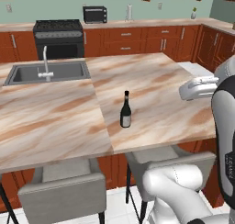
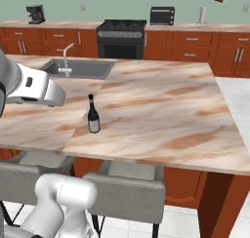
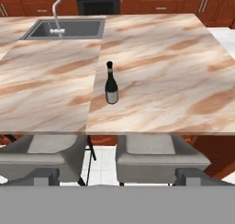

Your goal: Get the candle and the wine from the cabinet and move them to the dining counter.

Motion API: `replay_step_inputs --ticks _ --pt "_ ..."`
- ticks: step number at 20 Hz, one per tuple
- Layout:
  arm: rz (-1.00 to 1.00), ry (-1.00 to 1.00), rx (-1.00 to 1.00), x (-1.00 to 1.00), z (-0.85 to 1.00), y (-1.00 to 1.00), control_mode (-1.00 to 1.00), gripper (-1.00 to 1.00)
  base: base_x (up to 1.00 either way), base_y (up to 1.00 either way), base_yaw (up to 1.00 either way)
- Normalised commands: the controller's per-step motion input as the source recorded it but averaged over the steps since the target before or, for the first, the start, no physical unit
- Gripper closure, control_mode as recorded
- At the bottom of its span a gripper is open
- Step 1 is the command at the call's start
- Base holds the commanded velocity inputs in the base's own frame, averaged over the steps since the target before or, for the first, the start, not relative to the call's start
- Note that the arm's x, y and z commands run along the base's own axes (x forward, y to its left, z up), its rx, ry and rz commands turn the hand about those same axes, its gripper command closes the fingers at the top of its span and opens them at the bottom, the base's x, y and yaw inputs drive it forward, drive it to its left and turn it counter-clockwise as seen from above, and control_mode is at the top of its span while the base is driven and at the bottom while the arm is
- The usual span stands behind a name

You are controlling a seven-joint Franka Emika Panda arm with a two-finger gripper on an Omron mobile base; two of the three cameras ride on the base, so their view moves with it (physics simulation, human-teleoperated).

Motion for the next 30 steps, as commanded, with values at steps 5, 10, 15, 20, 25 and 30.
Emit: replay_step_inputs --ticks 5,10,15,20,25,30 --pt "0.0 0.0 0.0 0.0 0.0 0.0 1.0 -1.0 -0.47 -1.0 -0.17" --pt "0.0 0.0 0.0 0.0 0.0 0.0 1.0 -1.0 -0.38 -1.0 -0.25" --pt "0.0 0.0 0.0 0.0 0.0 0.0 1.0 -1.0 -0.22 -1.0 -0.22" --pt "0.0 0.0 0.0 0.0 0.0 0.0 1.0 -1.0 -0.07 -1.0 -0.12" --pt "0.0 0.0 0.0 0.0 0.0 0.0 1.0 -1.0 0.0 -1.0 -0.07" --pt "0.0 0.0 0.0 0.0 0.0 0.0 1.0 -1.0 0.27 -1.0 -0.03"
